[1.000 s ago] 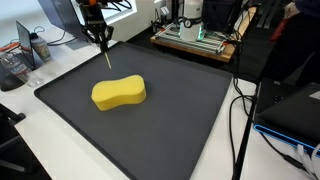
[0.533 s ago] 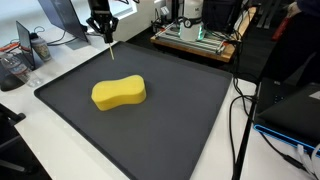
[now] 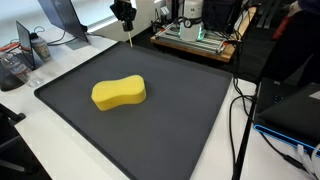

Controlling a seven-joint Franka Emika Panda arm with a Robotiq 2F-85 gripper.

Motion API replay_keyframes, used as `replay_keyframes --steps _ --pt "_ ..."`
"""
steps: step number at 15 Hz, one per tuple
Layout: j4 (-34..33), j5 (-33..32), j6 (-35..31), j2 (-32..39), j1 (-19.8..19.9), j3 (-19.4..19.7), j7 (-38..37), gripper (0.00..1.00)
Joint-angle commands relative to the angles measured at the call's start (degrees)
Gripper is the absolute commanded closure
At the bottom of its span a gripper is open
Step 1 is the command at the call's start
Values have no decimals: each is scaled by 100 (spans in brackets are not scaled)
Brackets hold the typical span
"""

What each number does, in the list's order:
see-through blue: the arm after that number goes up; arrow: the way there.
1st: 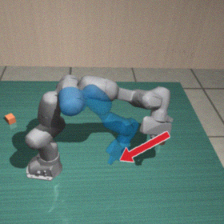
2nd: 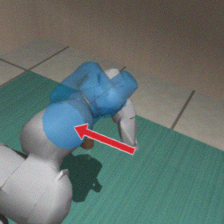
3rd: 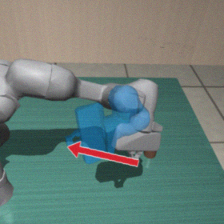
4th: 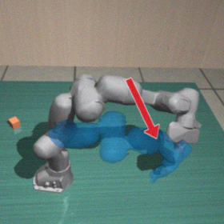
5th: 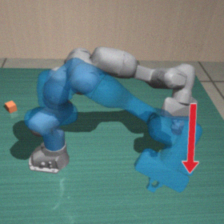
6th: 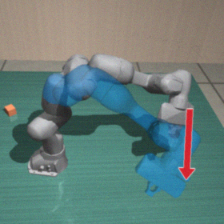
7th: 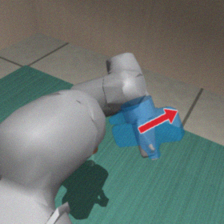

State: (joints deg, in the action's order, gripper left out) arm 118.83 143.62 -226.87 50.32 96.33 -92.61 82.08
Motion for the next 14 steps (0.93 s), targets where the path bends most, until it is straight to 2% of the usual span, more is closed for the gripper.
replay_keyframes --steps 1,4,8,12,13,14 --pt "1509 -35 1156 -61 1425 -1098 181 97" --pt "2547 -656 1837 292 2252 -2066 -281 97" --pt "3544 -1333 2431 336 2937 -3161 -1276 97" --pt "3955 -1782 2694 -172 3320 -4365 -2880 97" --pt "3786 -1299 2719 -578 3460 -4608 -2769 97" --pt "3838 -1510 2492 91 3151 -4140 -2448 88"
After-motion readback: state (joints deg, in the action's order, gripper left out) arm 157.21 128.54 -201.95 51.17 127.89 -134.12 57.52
